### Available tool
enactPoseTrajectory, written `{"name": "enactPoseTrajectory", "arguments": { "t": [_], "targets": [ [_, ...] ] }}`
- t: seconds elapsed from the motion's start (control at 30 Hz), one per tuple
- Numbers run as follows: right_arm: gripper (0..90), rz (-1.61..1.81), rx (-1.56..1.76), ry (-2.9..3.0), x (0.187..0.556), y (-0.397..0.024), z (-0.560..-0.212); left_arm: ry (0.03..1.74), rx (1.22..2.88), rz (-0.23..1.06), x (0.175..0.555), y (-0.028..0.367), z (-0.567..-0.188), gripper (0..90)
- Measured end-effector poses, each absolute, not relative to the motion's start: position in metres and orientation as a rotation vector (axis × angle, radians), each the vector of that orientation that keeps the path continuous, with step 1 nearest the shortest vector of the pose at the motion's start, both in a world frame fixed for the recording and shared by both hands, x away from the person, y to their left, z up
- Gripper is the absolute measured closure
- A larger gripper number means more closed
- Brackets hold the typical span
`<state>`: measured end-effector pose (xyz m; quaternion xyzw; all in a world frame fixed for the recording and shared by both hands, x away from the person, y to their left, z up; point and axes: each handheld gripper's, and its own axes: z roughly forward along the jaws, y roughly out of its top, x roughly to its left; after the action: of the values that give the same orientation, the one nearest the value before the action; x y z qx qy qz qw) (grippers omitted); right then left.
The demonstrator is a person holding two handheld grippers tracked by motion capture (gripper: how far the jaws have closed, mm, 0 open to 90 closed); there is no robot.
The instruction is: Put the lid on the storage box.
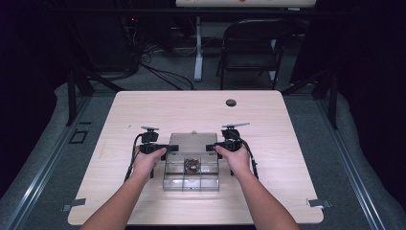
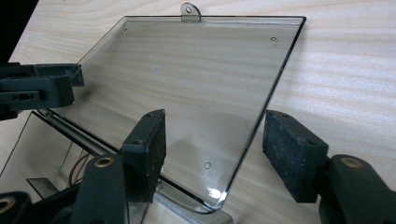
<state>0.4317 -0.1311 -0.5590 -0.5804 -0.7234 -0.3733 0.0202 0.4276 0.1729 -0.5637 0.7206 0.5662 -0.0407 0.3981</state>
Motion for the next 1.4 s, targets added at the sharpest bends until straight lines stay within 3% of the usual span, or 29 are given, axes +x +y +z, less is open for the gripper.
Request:
{"name": "enactPoseTrajectory", "arguments": {
  "t": [1.4],
  "targets": [
    [43.2,-1.189,-1.778,-2.239,0.432,-0.1319,-0.5586,1.424,1.802,-0.137,0.4295,0.1757,-0.563,49.5]
  ]
}}
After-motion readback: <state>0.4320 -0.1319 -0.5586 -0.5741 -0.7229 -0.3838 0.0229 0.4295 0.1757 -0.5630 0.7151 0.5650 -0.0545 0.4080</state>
